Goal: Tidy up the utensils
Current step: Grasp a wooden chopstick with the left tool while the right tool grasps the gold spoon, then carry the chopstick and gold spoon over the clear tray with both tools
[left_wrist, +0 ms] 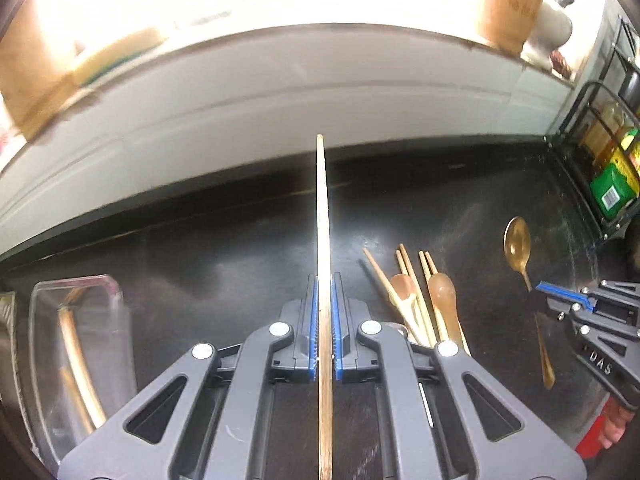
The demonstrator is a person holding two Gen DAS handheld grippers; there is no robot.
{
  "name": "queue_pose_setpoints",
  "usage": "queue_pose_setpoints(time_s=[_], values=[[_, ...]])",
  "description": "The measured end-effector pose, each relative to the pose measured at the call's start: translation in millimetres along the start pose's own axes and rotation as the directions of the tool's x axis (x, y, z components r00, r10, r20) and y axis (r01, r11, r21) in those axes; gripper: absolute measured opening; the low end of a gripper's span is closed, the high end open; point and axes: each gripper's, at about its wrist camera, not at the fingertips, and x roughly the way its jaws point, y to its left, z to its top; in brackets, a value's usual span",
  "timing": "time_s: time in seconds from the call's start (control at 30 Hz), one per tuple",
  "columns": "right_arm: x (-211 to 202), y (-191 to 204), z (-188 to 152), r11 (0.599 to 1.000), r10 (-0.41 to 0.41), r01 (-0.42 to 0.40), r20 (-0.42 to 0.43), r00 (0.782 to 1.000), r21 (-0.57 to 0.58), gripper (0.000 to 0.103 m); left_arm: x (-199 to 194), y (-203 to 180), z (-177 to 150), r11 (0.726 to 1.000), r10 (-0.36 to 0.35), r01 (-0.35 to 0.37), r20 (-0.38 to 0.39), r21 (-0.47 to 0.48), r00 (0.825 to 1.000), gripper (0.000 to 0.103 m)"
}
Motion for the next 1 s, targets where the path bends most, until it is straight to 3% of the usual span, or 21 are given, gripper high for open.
queue_pose_setpoints(time_s=[0.3,0.5,0.63,1.0], values=[[-65,35,-7,0.993,0.062,-0.050,0.114,0.992,-0.105,0.004,-72,10,-21,0.995,0.067,-0.064,0.041,-0.076,0.997,0.005],[-97,67,-21,0.982,0.097,-0.070,0.146,0.985,-0.177,0.004,-109,16,-48,0.988,0.099,-0.089,0.070,-0.128,0.993,0.005],[-103,83,-32,0.976,0.113,-0.083,0.143,0.983,-0.202,0.004,-131,31,-64,0.981,0.123,-0.110,0.078,-0.161,0.989,0.005],[-108,172,-47,0.941,0.173,-0.126,0.128,0.977,-0.313,0.004,-165,93,-107,0.948,0.199,-0.174,0.066,-0.267,0.978,0.005]])
